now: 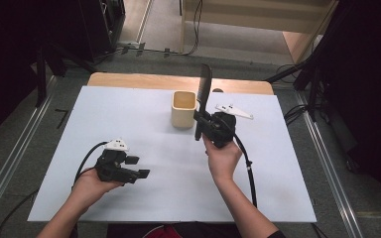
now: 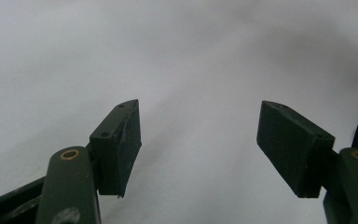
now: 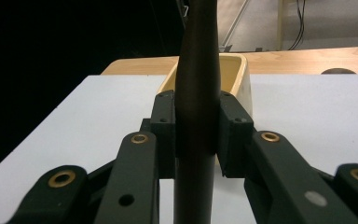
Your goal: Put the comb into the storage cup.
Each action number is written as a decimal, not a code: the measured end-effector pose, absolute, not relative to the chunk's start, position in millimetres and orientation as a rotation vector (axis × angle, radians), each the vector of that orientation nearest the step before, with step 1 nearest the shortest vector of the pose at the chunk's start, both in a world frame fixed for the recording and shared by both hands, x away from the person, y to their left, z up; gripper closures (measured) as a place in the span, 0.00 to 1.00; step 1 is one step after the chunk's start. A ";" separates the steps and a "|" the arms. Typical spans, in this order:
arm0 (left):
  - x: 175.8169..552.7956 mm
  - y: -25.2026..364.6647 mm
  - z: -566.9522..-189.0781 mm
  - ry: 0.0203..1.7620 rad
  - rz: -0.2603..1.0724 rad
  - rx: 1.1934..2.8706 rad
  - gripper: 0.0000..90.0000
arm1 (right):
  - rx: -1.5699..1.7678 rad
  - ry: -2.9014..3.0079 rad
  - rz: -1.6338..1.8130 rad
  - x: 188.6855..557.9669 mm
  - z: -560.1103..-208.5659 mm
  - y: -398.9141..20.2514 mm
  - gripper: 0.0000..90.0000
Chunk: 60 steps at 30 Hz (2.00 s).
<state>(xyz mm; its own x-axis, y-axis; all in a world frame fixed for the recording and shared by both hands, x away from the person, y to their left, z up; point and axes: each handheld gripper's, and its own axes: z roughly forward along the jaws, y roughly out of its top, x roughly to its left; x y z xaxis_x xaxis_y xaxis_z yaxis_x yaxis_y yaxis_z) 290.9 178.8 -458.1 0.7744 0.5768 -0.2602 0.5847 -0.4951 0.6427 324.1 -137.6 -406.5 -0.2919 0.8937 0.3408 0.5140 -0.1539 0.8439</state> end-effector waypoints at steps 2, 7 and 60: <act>290.6 180.4 -458.7 0.864 -0.012 2.213 0.35 | 1.597 1.745 1.437 326.9 -404.8 -137.7 0.78; 290.9 186.0 -460.1 0.882 -0.023 2.192 0.35 | 1.597 1.747 1.435 331.5 -403.0 -135.6 0.78; 291.1 204.0 -464.5 0.937 0.003 2.179 0.35 | 1.541 1.761 1.373 410.4 -363.5 -106.0 0.78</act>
<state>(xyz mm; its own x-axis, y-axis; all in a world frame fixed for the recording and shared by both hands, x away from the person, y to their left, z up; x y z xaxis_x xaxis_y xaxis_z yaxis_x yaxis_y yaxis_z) 291.1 204.0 -464.5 0.7319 0.6245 -0.2727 0.6226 -0.4501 0.6401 410.4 -106.0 -363.5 -0.2933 0.9143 0.2792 0.4942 -0.1050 0.8630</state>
